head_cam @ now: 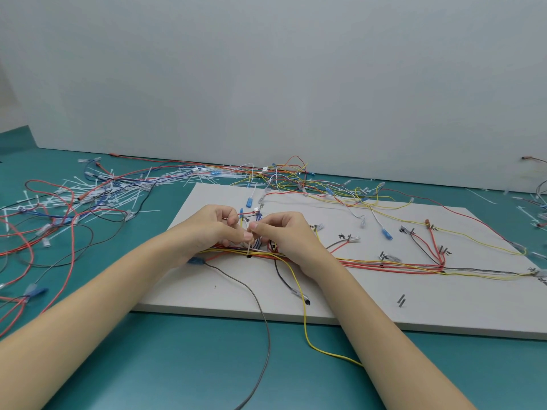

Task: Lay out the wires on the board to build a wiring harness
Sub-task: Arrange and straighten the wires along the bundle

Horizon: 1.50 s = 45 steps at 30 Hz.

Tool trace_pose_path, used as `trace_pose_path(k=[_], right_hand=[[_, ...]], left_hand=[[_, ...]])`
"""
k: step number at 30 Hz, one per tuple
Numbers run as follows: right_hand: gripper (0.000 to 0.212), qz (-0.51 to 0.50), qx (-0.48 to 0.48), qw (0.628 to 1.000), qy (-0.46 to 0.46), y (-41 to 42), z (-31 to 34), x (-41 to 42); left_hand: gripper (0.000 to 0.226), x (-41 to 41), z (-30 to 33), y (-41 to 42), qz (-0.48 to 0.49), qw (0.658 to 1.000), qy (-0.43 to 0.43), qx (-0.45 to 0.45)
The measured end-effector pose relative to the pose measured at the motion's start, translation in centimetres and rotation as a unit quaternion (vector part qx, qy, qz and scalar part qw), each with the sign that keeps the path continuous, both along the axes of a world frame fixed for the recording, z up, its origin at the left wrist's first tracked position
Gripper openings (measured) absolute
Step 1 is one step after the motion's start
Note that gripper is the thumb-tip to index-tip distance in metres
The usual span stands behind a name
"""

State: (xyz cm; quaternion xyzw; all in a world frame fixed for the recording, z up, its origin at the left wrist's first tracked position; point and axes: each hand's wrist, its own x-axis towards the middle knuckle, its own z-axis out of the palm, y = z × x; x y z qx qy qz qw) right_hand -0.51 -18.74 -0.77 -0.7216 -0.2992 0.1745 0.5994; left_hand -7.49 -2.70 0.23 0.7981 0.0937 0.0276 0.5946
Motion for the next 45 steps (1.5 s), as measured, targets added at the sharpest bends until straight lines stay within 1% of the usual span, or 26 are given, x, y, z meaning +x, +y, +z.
trace_pose_path(k=[11,16,19,23,33,42,45], right_hand=[[0.021,0.007,0.0,1.0,-0.008,0.02,-0.13,0.09],[0.018,0.003,-0.002,1.0,-0.004,0.01,-0.15,0.12],[0.021,-0.004,-0.002,1.0,0.004,0.04,-0.3,0.19],[0.02,-0.003,-0.009,1.0,-0.009,0.01,-0.38,0.1],[0.018,-0.001,-0.012,1.0,-0.017,-0.04,-0.44,0.36],[0.018,-0.008,-0.021,1.0,-0.016,-0.04,-0.48,0.57],[0.018,-0.007,-0.031,0.999,-0.013,-0.06,-0.44,0.57]], left_hand=[[0.045,0.0,0.0,-0.04,0.007,1.0,-0.001,0.012],[0.044,0.06,0.02,0.06,0.005,1.0,0.004,0.017],[0.044,0.07,0.02,0.18,0.003,1.0,0.006,0.014],[0.044,0.04,0.0,0.24,0.004,1.0,0.011,0.017],[0.044,-0.41,0.22,-0.17,0.012,1.0,0.005,0.011],[0.043,-0.39,0.05,-0.13,0.014,1.0,0.004,-0.014],[0.043,-0.37,0.04,-0.1,0.015,1.0,0.003,-0.007]])
